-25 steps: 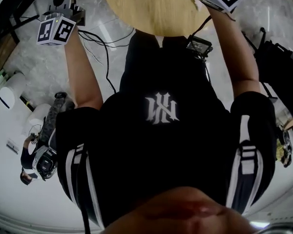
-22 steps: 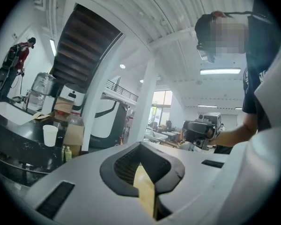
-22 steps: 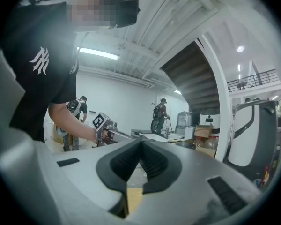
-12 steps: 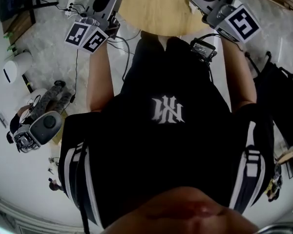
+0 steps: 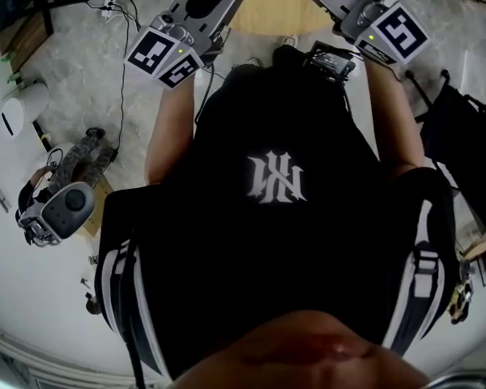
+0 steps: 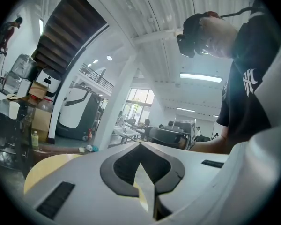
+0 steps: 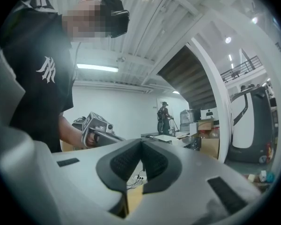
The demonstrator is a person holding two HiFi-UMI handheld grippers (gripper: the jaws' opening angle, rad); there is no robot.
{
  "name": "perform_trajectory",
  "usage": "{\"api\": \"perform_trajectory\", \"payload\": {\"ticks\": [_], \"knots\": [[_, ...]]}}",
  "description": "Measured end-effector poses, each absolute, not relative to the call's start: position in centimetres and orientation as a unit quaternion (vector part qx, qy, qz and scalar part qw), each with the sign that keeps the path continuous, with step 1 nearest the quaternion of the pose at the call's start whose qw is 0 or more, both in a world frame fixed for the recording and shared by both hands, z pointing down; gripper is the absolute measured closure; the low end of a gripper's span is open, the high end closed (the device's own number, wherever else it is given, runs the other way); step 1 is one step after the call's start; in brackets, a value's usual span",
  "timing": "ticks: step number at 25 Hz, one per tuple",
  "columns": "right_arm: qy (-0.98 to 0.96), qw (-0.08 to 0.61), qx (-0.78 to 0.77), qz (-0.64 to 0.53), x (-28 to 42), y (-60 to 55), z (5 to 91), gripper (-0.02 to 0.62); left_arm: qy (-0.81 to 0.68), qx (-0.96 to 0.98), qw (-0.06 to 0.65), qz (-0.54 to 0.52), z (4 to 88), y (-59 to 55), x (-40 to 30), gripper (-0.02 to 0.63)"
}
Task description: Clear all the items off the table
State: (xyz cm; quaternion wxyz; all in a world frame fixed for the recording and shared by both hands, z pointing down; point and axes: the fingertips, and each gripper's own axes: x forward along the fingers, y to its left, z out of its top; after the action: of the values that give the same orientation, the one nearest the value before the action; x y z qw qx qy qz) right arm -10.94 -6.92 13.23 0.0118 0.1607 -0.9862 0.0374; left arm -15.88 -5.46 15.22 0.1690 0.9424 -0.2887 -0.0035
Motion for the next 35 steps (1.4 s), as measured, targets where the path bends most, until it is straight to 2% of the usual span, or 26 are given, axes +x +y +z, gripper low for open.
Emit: {"api": "perform_trajectory", "payload": {"ticks": [15,24,35], "knots": [[-0.986,0.028,0.157,0.048,-18.3,5.0,13.6,0.592,-0.288,0.947,0.141,-0.002,15.0,5.0,-20.9,0.594],[-0.985,0.03,0.168,0.039,-17.0,7.8,13.2,0.593,-0.296,0.947,0.125,0.0,14.9,7.7,-21.6,0.594],[-0.981,0.024,0.189,0.026,-11.3,6.6,11.6,0.593,-0.258,0.96,0.109,0.009,13.1,6.6,-15.4,0.594]]}}
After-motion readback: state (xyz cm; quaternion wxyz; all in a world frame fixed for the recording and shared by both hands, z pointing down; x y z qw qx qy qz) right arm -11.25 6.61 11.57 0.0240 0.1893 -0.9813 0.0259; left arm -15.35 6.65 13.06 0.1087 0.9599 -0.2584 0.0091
